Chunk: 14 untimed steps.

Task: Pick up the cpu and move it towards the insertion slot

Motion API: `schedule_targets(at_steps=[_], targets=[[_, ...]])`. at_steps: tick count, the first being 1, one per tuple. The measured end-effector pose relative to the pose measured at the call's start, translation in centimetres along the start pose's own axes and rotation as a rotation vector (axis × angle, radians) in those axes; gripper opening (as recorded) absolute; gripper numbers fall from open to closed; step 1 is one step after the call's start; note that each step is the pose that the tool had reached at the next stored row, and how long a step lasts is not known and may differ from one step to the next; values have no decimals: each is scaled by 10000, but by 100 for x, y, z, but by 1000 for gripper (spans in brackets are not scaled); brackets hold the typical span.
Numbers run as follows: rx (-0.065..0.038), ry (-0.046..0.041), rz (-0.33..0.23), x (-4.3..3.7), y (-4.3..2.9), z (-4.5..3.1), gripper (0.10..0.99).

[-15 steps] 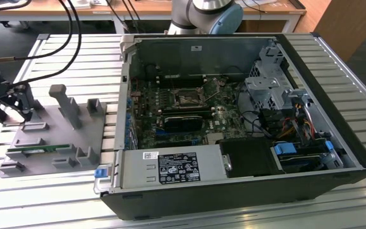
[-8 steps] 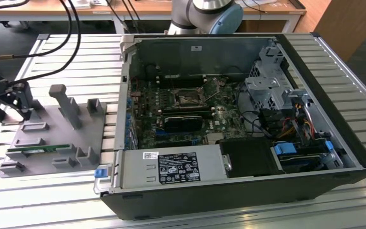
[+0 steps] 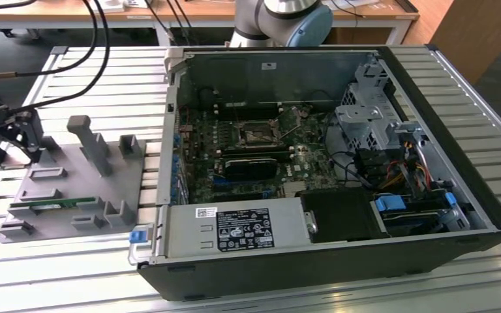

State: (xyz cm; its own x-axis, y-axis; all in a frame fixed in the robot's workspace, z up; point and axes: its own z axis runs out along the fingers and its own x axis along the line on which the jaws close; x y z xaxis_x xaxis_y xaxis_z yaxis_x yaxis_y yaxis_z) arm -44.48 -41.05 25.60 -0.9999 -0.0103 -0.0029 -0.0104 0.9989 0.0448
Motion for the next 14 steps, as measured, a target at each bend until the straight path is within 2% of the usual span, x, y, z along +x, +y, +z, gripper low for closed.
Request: schedule_targets(at_steps=[14], targets=[[2,1,0,0,10,-71,545]])
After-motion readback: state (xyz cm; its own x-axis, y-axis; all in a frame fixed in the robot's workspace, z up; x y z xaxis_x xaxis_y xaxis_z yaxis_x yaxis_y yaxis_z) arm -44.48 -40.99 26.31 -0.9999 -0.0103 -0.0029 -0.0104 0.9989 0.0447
